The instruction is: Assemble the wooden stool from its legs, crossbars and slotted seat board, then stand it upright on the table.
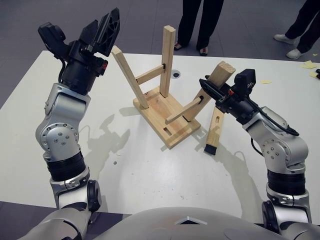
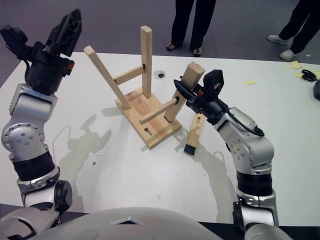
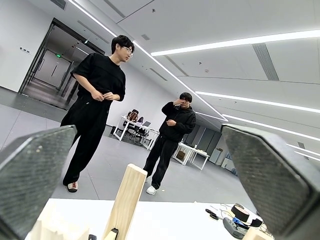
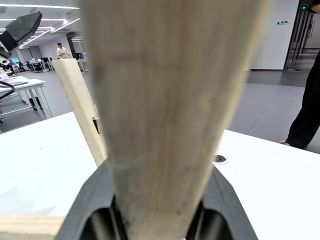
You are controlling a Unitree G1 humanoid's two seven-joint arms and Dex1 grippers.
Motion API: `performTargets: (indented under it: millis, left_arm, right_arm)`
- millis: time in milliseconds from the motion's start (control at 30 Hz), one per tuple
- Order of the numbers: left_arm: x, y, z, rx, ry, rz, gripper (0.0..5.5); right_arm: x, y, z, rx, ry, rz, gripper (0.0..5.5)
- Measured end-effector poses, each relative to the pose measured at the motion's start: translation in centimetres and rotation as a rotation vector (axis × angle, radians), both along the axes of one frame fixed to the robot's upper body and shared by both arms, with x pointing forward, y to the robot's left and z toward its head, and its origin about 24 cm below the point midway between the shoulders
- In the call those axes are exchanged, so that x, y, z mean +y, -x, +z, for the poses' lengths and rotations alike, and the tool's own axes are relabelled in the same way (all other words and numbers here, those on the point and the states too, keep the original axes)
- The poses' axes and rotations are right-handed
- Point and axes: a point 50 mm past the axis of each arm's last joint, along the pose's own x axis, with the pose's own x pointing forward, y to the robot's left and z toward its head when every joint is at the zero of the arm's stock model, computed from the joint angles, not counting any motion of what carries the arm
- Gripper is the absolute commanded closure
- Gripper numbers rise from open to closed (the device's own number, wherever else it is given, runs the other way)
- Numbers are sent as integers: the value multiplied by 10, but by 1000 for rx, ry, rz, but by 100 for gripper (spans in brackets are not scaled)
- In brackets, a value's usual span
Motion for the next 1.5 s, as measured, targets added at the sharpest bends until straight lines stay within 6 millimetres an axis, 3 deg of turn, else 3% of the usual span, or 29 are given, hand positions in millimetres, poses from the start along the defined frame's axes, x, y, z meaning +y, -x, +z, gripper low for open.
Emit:
performTargets:
  millis: [367, 700, 1233, 1400, 1500]
  left_arm:
    - [-1, 0, 0, 1, -3, -4, 10]
    - [-3, 1, -5, 17, -16, -4, 10]
    - [-2, 0, -8, 29, -30, 8, 10]
    - [-2, -1, -8, 31, -31, 6, 10]
    - [-2, -1, -8, 29, -31, 2, 10]
  right_arm:
    - [0, -5, 4, 169, -14, -38, 447]
    - [0, 4, 3, 167, 52, -26, 447]
    - [3, -16, 7, 182, -9, -32, 447]
    - [-5, -35, 13, 188, -80, -78, 346]
    - [-13, -47, 46, 87, -166, -98, 295]
